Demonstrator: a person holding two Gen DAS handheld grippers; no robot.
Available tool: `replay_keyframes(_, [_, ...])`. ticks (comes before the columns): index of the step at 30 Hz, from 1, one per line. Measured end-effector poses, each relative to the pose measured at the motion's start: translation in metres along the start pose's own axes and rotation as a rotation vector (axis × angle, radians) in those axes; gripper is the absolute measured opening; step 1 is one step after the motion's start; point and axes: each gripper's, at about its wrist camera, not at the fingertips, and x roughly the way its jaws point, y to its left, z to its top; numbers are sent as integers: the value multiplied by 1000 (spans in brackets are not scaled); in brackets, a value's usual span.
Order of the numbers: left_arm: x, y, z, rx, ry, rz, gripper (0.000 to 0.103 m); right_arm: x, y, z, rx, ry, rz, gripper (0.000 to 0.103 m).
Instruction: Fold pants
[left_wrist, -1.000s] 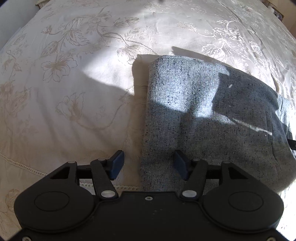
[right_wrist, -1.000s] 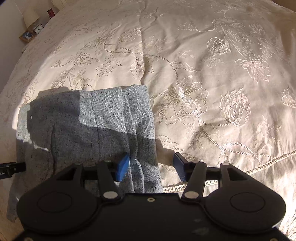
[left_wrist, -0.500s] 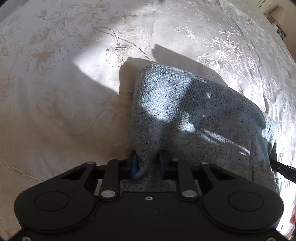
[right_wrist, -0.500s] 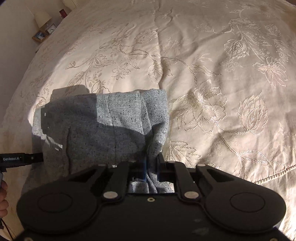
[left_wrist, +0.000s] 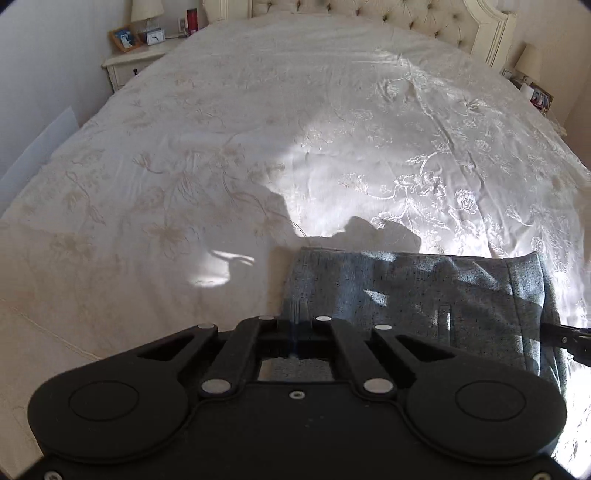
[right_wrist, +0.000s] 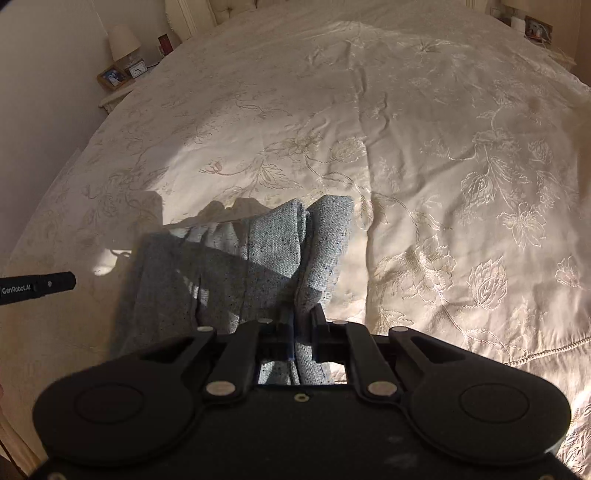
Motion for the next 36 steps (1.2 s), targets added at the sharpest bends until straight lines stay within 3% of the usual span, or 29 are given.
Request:
replay_keyframes(3, [1, 22, -4, -19, 30, -17, 0, -4, 21, -2, -44, -17, -46, 10])
replay_keyframes(7, [17, 46, -15, -67, 150, -129, 6, -3, 20, -8, 8, -23, -90, 10])
replay_keyframes(11, [42, 45, -28, -58, 207, -112, 22, -3, 15, -15, 18, -13, -100, 10])
replay_keyframes(14, [57, 36, -36, 2, 231, -94, 23, 0, 12, -19, 16, -5, -111, 10])
replay_keyframes(19, [76, 15, -42, 93, 233, -103, 24, 8, 5, -18, 34, 13, -111, 10])
replay_keyframes(27, [116, -5, -41, 153, 284, -66, 37, 37, -16, -13, 40, 74, -103, 10])
replay_keyframes(31, [118, -2, -39, 132, 238, -55, 53, 51, -25, -12, 48, 101, -98, 11])
replay_keyframes(36, [126, 13, -33, 7, 247, -119, 53, 66, -33, -11, 52, 130, -92, 11])
